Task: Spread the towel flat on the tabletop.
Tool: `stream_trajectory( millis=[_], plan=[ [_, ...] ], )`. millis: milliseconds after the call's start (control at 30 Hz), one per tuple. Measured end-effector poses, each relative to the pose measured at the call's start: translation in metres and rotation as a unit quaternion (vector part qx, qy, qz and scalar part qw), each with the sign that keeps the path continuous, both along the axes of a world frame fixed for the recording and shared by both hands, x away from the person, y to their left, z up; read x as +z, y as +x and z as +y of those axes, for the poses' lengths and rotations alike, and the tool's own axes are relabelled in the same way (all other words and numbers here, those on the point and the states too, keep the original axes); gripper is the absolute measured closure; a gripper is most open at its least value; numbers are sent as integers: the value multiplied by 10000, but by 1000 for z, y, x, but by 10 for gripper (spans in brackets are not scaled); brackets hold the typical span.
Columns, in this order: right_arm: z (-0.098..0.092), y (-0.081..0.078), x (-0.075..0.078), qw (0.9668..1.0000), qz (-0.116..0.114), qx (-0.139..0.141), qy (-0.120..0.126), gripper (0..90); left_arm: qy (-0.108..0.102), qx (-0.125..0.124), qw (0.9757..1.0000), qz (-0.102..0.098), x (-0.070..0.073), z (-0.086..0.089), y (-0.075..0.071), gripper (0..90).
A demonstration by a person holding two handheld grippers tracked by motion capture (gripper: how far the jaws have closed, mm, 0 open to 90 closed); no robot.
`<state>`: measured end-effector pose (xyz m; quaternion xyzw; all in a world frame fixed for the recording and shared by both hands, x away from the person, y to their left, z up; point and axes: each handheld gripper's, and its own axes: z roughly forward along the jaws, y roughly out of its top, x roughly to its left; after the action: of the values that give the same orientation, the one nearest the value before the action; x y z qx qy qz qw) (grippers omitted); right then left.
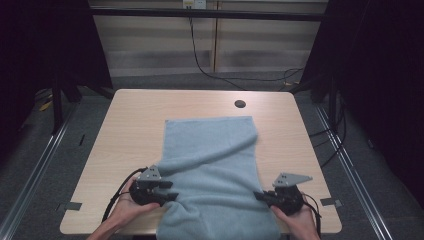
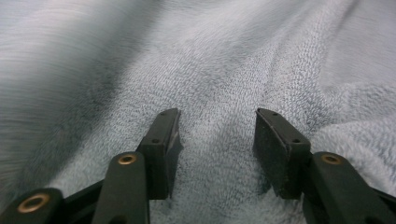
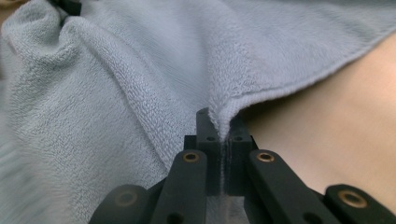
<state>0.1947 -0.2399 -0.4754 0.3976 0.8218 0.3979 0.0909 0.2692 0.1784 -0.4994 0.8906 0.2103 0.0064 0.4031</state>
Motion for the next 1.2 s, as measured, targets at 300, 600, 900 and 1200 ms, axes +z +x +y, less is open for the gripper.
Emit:
stream_trajectory(
  millis=[300,600,900,1200],
  plan=[
    [-5,-31,-1,9996,48,5,262,708,-163,-418,9977,498,4,13,-28,900],
    [-1,32,0,9996,-110,-230,115,564,-530,369,9977,205,21,21,18,682],
    [12,97,-10,9997,-106,-200,12,527,-359,918,9950,184,8,12,65,523],
    [30,106,-26,9968,-292,-67,-741,571,293,709,9964,-370,-1,-1,52,562]
  ],
)
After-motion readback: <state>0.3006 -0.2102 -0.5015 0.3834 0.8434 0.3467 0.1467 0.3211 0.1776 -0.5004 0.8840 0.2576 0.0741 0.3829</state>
